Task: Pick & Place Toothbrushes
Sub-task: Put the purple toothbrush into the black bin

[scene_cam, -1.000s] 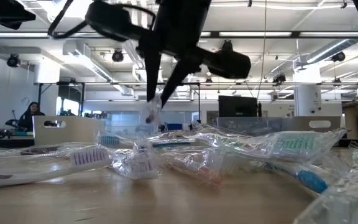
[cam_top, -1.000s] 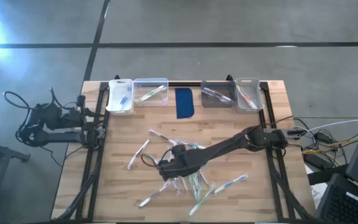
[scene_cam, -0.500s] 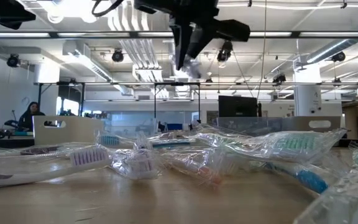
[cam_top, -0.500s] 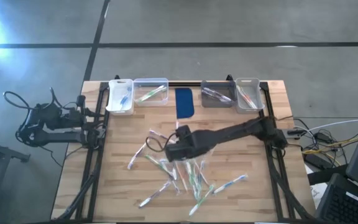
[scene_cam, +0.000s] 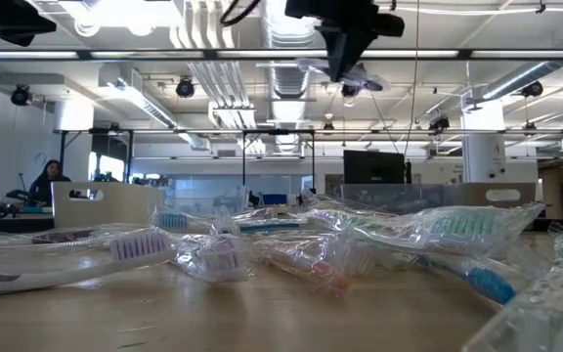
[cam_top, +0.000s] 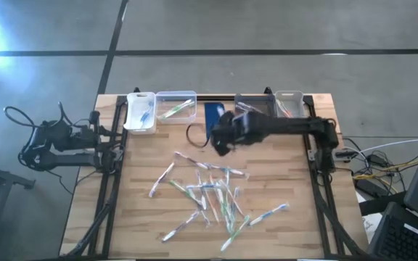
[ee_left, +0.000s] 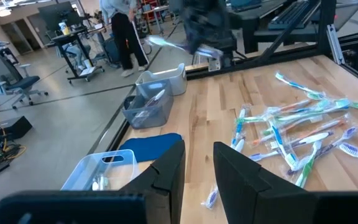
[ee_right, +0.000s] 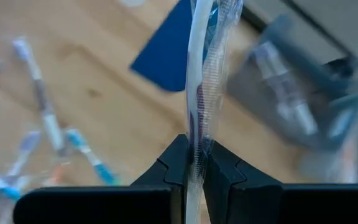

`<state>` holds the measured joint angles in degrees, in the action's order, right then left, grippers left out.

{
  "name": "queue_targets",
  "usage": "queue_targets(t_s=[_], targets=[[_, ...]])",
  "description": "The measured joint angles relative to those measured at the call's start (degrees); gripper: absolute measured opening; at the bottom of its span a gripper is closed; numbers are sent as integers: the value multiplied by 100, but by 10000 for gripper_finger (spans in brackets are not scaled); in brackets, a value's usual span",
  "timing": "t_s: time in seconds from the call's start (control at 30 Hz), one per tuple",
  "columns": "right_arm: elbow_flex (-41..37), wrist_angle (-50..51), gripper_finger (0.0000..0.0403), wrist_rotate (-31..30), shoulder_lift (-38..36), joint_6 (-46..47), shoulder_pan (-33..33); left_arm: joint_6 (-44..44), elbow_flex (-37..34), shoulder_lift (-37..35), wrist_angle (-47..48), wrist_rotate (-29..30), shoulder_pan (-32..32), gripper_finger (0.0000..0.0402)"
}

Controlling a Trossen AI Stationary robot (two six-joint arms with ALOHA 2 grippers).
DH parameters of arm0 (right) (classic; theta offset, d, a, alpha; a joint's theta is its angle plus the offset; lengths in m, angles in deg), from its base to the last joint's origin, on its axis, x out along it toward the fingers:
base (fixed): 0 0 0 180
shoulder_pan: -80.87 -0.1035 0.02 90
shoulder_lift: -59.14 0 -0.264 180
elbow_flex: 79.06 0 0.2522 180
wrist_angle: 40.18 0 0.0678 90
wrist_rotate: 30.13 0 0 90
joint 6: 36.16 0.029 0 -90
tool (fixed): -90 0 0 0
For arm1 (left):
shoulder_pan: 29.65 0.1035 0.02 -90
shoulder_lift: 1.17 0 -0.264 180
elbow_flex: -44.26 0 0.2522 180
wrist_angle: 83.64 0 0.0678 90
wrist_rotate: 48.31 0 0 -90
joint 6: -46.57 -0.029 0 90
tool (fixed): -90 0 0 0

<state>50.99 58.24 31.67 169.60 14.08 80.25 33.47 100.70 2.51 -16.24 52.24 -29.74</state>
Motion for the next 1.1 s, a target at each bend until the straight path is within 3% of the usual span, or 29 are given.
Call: queue_targets(t_s=[0.4, 0.57, 0.9, 1.1], targets=[[-568, 140, 22, 17, -1196, -2297, 1410, 0, 0, 0, 1, 2, -1, 90], [-1130, 160, 22, 376, -1558, -3442, 2124, 0, 0, 0, 1, 1, 0, 90], [-2173, -399, 22, 809, -1693, -5370, 3183, 0, 0, 0, 2, 0, -1, 90], [-2573, -964, 22, 944, -1623, -5949, 3526, 0, 0, 0, 1, 0, 0, 90]])
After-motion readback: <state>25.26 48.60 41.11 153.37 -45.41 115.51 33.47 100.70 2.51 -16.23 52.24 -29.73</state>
